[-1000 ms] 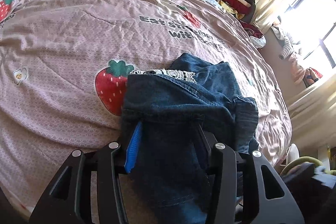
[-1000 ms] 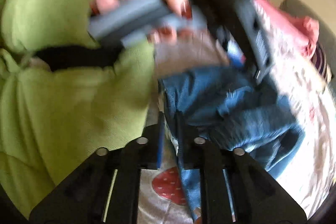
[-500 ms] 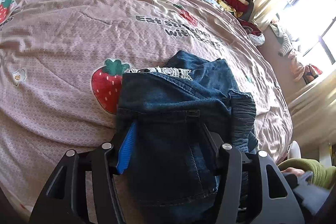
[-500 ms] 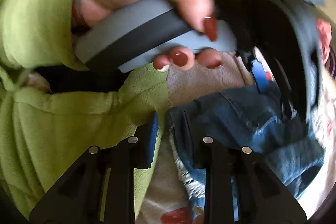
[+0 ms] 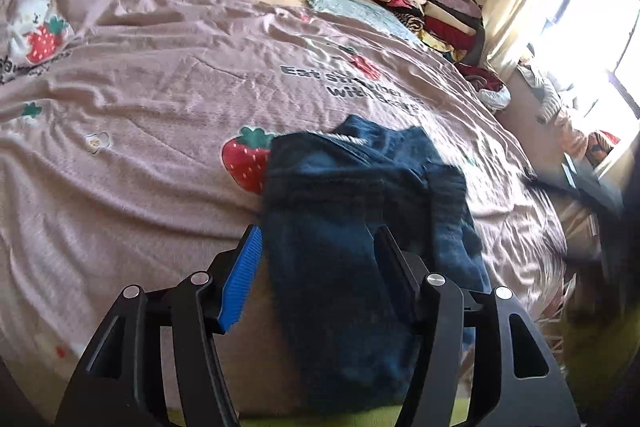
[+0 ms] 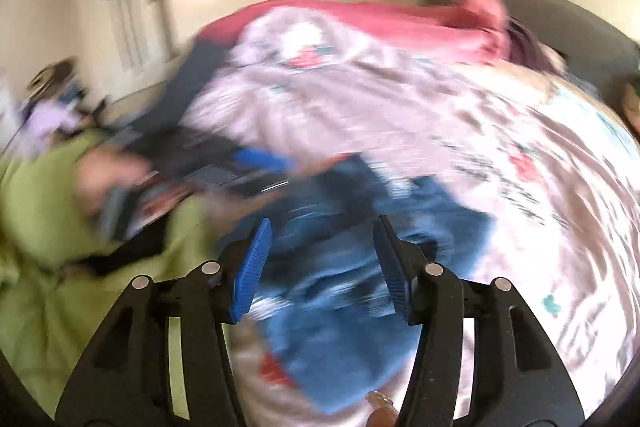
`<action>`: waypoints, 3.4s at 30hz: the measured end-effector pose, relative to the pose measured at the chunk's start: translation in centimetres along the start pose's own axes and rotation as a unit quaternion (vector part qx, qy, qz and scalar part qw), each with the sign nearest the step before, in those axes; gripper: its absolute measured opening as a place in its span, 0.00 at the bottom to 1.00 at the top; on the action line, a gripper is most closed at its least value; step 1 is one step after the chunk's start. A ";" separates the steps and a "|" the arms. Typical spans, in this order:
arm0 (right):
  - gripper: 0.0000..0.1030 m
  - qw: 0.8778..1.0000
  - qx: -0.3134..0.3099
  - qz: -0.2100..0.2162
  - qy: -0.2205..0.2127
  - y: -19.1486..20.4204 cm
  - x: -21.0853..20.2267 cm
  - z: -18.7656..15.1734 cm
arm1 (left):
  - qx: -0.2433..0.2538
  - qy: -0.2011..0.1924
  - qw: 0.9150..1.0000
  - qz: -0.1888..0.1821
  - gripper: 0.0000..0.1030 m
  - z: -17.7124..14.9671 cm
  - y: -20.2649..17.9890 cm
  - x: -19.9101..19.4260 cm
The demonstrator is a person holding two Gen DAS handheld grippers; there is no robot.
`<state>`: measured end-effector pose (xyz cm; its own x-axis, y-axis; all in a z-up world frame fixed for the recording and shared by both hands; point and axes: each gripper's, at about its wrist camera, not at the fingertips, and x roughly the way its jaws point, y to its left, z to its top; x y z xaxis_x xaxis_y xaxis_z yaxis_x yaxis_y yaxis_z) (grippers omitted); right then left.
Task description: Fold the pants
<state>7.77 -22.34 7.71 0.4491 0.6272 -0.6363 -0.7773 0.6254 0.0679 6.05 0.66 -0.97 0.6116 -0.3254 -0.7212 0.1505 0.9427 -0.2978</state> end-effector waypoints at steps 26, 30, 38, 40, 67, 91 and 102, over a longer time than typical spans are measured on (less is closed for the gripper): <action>0.17 0.990 0.009 -0.067 0.125 0.0 14.6 0.5 | 0.048 0.040 0.998 0.022 0.60 -3.9 -3.6 1.2; 0.35 0.994 0.036 -0.063 0.082 -0.2 11.2 0.8 | 0.041 0.028 0.999 0.010 0.64 -3.5 -3.5 0.0; 0.62 0.994 0.053 -0.088 0.031 0.9 6.7 1.0 | 0.048 0.007 0.999 0.005 0.69 -3.1 -4.4 -1.9; 0.71 0.994 0.058 -0.092 0.023 1.1 5.9 1.1 | 0.049 0.003 0.999 0.006 0.69 -3.1 -4.5 -2.2; 0.85 0.987 0.083 -0.129 -0.055 2.7 -1.6 0.2 | 0.058 -0.043 0.997 0.023 0.95 -2.2 -5.2 -6.1; 0.86 0.982 0.084 -0.156 -0.070 3.0 -4.9 -0.5 | 0.026 -0.084 0.995 0.052 0.96 -1.3 -2.5 -9.6; 0.87 0.978 0.125 -0.161 -0.033 1.1 -4.1 -4.0 | -0.003 -0.067 0.996 0.063 0.96 -1.6 -0.4 -8.4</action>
<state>3.30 -26.00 7.34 0.6865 0.4020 -0.6059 -0.4620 0.8846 0.0635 -0.36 2.94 4.21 0.7234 -0.1908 -0.6635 0.0607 0.9749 -0.2142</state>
